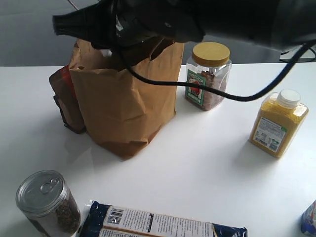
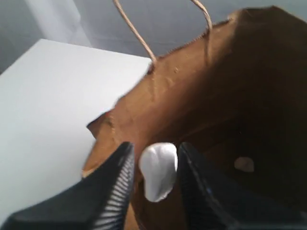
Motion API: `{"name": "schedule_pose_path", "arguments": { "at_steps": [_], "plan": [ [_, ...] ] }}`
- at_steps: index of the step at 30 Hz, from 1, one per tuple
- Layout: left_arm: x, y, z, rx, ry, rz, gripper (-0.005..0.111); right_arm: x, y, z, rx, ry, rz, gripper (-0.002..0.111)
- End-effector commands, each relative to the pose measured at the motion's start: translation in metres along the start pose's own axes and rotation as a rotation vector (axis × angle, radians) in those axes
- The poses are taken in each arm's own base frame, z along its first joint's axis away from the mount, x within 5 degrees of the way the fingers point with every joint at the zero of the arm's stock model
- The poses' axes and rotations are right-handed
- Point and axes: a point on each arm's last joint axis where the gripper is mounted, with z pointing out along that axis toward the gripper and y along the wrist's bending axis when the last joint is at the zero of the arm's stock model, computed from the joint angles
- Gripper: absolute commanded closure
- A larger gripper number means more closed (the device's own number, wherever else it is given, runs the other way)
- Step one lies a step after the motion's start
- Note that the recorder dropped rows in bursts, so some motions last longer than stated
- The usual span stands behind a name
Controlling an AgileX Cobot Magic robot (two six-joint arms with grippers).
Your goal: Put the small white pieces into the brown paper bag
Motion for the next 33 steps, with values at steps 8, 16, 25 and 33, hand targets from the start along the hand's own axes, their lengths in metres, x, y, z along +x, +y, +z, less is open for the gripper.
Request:
{"name": "schedule_pose_path", "arguments": {
  "at_steps": [8, 16, 25, 33],
  "plan": [
    [0.001, -0.001, 0.0, 0.009, -0.004, -0.012, 0.107, 0.003, -0.001, 0.008, 0.003, 0.031, 0.026, 0.048],
    [0.001, -0.001, 0.0, 0.009, -0.004, -0.012, 0.107, -0.009, 0.011, -0.03, -0.098, 0.016, 0.058, 0.052],
    [0.001, -0.001, 0.0, 0.009, -0.004, -0.012, 0.107, 0.015, 0.046, -0.086, -0.169, 0.052, -0.134, 0.099],
    [0.001, -0.001, 0.0, 0.009, -0.004, -0.012, 0.107, 0.059, 0.037, -0.12, -0.155, 0.005, -0.145, 0.108]
  ]
}}
